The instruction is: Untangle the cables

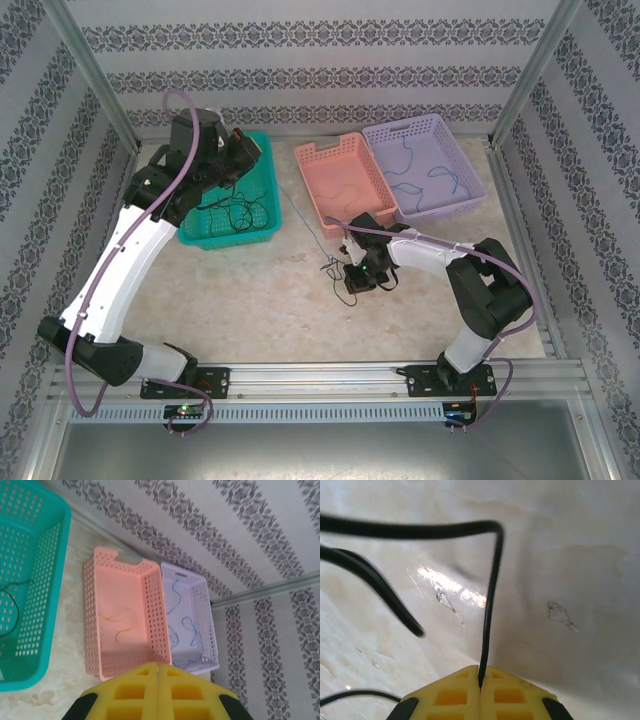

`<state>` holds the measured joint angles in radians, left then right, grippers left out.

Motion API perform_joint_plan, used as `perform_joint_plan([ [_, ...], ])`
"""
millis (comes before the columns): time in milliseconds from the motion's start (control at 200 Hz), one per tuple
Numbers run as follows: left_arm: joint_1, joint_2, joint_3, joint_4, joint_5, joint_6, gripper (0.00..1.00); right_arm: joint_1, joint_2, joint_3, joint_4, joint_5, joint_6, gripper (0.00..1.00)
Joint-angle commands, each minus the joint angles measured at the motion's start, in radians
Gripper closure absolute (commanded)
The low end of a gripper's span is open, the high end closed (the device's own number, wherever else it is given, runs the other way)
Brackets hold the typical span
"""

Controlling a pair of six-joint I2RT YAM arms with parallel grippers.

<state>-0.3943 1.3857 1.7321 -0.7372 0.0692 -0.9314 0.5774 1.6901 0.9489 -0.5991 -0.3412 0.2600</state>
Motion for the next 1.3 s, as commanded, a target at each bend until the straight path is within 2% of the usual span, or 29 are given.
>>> perform_joint_plan([
  [0,0.036,-0.027,0.094,-0.035,-0.069,0.047,1.00,-0.020,0.025,0.006,-0.066,0.002,0.007,1.00],
  [215,0.044,-0.036,0.221,-0.081,-0.170,0.094,1.00,-0.064,0.001,-0.010,-0.076,0.023,0.034,1.00],
  [305,0.045,-0.040,0.221,-0.074,-0.160,0.092,1.00,-0.078,-0.008,0.000,-0.089,0.028,0.036,1.00],
  [505,0.045,-0.036,0.173,-0.021,-0.006,0.054,1.00,-0.094,-0.088,0.031,-0.121,0.093,0.041,1.00],
  [600,0.045,-0.028,0.158,-0.012,0.067,0.044,1.00,-0.106,-0.159,0.044,-0.120,0.101,0.061,0.79],
  [654,0.045,-0.033,0.125,0.019,0.116,0.036,1.00,-0.109,-0.210,0.059,-0.126,0.110,0.080,0.70],
  [864,0.039,-0.005,-0.009,0.170,0.373,-0.021,1.00,-0.128,-0.393,0.103,-0.115,0.139,0.177,0.53],
  [1004,0.027,0.007,-0.042,0.181,0.429,-0.002,1.00,-0.159,-0.467,0.099,-0.076,0.101,0.227,0.48],
  [1114,0.021,0.016,-0.081,0.209,0.502,0.014,1.00,-0.196,-0.483,0.084,-0.014,-0.021,0.301,0.47],
  [1294,0.011,0.005,-0.166,0.244,0.517,0.016,1.00,-0.202,-0.493,0.023,0.147,-0.157,0.560,0.50],
])
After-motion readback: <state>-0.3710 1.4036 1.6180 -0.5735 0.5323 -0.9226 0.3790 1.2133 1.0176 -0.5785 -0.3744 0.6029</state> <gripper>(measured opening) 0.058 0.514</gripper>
